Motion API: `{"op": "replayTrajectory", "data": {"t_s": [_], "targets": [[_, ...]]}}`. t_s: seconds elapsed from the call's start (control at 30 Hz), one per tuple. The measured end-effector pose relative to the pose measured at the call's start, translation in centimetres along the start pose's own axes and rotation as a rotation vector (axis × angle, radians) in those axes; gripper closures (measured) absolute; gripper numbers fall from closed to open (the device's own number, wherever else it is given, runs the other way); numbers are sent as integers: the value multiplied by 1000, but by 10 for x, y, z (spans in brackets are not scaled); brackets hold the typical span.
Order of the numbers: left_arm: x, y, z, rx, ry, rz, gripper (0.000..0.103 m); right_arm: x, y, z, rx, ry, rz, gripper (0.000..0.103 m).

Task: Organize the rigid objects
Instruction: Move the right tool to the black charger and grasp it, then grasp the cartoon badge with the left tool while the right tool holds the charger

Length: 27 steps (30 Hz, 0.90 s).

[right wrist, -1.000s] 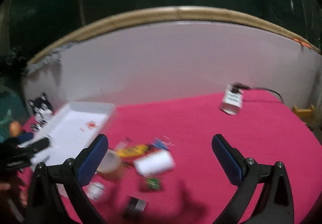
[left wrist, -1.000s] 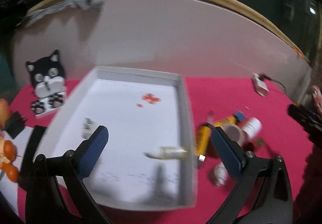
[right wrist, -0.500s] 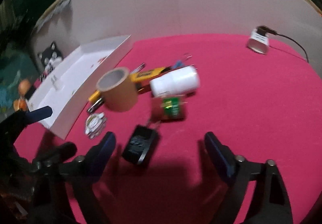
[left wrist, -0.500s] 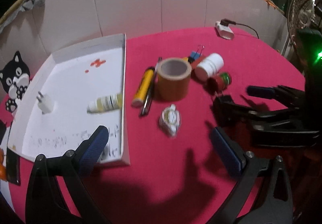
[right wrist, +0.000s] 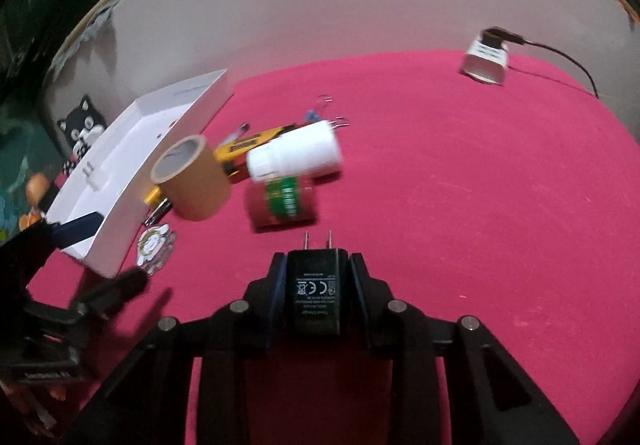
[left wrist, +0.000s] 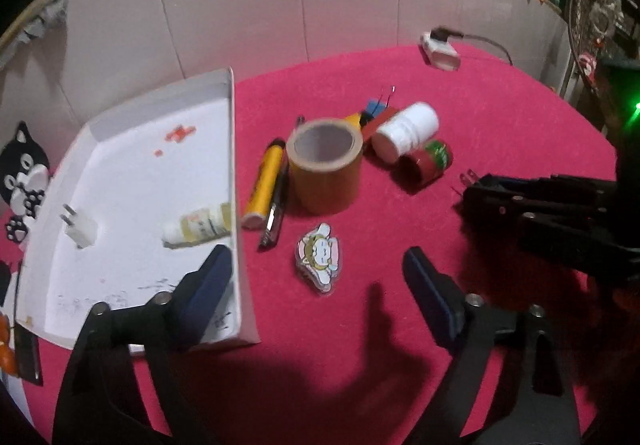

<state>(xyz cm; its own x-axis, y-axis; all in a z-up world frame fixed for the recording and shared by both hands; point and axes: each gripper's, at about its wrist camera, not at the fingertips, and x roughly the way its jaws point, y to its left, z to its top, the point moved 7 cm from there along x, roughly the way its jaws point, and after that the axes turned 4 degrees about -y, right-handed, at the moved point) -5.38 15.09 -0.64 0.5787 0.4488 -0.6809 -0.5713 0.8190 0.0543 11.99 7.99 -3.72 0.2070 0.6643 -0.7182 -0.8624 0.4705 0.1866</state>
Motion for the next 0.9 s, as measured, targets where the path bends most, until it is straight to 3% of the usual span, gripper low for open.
{"op": "replayTrajectory", "data": {"t_s": [0.1, 0.17, 0.3, 0.47, 0.57, 0.83, 0.9], "targets": [[-16, -12, 3, 1, -50, -62, 17, -3, -5, 0, 22, -8, 12, 73], [-14, -20, 1, 20, -36, -86, 17, 0, 0, 2, 39, -11, 27, 73], [5, -19, -14, -13, 67, -60, 17, 0, 1, 2, 61, -17, 45, 73], [16, -13, -33, -35, 129, -12, 17, -3, -6, 2, 86, -20, 68, 73], [22, -1, -32, -88, 140, -1, 18, -4, -8, 1, 100, -21, 83, 73], [40, -17, -15, -42, 135, -15, 18, -8, -12, -2, 107, -23, 93, 73], [42, -18, -12, -44, 134, -26, 29, -9, -12, -3, 110, -24, 90, 73]]}}
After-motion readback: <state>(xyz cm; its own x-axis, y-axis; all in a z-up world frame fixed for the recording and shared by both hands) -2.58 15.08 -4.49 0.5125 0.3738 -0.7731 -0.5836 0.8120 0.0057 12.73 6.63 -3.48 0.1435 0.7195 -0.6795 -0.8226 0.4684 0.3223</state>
